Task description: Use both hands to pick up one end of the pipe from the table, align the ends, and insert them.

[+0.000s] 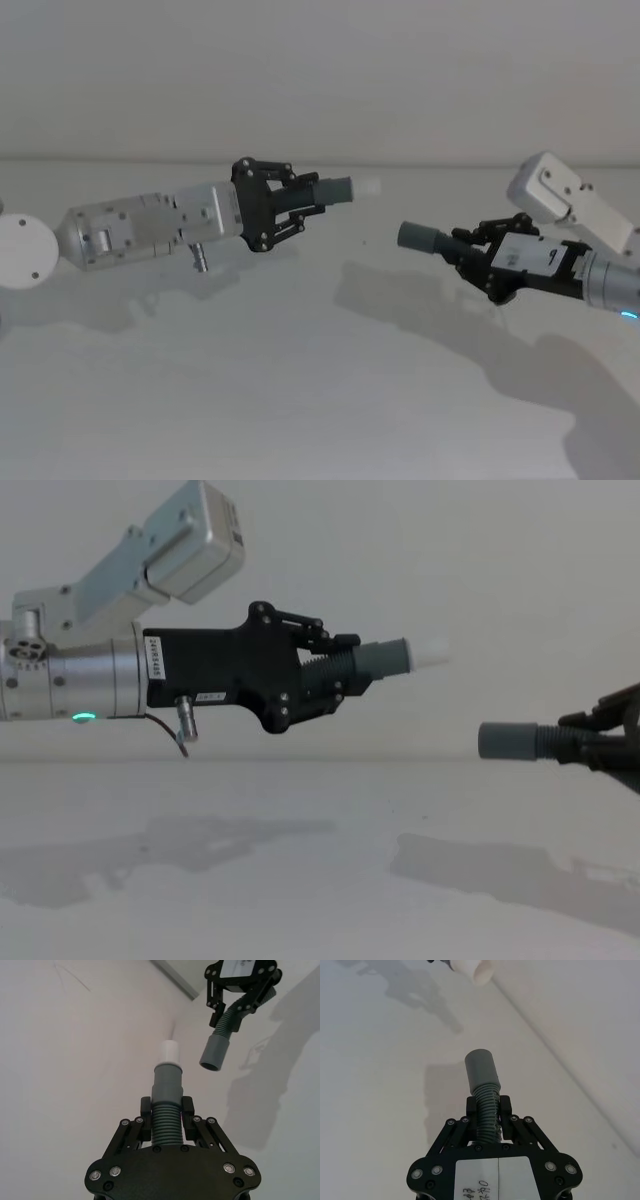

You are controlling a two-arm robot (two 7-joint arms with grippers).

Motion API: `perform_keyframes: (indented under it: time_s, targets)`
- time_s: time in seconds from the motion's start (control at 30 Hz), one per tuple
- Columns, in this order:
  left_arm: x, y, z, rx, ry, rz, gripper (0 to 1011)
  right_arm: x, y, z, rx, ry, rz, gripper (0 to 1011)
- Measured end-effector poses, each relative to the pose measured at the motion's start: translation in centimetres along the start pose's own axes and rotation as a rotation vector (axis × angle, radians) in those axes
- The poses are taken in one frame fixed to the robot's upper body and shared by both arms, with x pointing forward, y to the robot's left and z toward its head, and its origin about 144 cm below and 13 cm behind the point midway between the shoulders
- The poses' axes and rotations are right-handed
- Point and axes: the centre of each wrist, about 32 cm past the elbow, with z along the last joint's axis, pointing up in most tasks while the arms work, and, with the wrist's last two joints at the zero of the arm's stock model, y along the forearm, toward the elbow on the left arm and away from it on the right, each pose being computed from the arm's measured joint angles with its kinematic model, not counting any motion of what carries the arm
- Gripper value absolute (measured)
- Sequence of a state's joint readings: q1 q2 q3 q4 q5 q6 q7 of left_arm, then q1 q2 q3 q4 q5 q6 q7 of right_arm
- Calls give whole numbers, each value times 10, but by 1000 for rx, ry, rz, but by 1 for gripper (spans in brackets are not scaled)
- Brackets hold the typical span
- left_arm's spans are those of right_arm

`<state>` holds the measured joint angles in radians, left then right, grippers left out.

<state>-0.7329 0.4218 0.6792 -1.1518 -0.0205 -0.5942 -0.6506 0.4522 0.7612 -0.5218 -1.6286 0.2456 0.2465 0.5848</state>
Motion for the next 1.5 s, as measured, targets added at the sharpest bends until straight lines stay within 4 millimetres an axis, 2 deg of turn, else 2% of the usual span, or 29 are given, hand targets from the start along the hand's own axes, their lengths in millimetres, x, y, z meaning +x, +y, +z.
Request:
perform_keyframes:
  time_s: [0.67, 1.5]
  targets:
    - [-6, 5, -7, 48, -5, -55, 344, -1, -11, 15, 22, -87, -52, 256]
    - [-11, 8, -11, 79, 5, -81, 344, -5, 3, 33, -7, -153, 79, 256]
